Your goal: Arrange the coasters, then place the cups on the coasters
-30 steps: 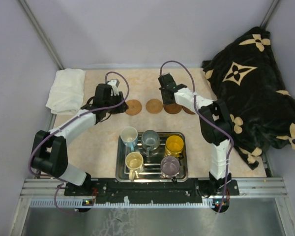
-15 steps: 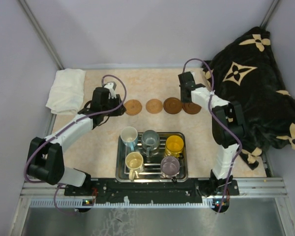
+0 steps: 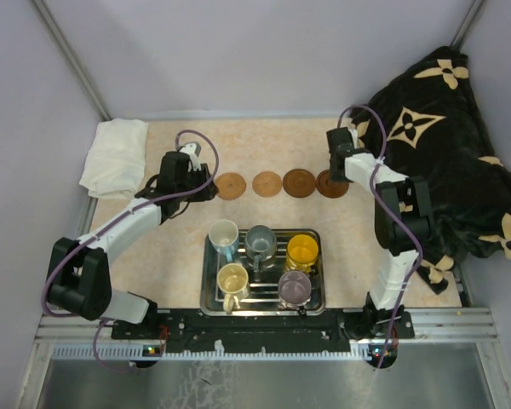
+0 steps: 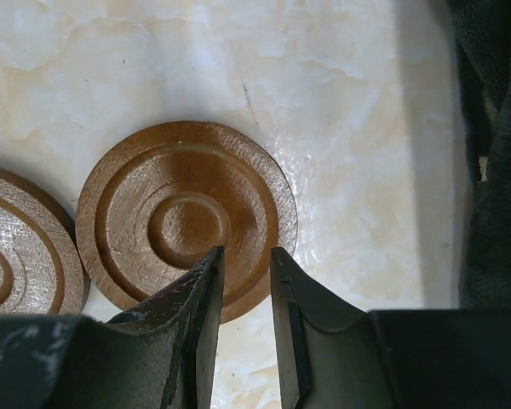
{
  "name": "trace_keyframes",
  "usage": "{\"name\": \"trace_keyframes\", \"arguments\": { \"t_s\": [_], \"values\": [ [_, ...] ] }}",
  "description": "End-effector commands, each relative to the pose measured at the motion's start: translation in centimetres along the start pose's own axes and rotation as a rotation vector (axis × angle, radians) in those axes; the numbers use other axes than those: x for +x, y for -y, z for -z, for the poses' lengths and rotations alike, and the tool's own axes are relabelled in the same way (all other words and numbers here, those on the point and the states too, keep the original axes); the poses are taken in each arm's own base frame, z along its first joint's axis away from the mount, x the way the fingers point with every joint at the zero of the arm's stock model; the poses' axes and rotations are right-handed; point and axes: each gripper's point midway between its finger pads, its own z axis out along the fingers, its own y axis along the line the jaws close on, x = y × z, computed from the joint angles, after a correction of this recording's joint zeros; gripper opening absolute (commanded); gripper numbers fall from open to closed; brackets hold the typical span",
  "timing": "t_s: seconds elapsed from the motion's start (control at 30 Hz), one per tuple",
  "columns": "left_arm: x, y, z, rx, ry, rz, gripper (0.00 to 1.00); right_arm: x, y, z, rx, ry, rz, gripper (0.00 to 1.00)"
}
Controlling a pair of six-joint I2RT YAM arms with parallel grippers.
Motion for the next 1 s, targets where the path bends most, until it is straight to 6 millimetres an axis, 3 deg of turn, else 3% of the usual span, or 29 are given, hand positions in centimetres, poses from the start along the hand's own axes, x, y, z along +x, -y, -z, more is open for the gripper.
{"name": "trace_keyframes", "arguments": {
  "t_s": [0.0,0.97],
  "values": [
    [-0.2,0.1,0.1,0.003,0.007,0.004,0.41,-2.0,0.5,0.9,0.010,0.066,-0.045,0.30],
    [0.1,-0.1,-0.9,-0.007,-0.003,0.006,0.43,1.0,-0.5,-2.3,0.013,-0.035,-0.020,0.29]
  ]
}}
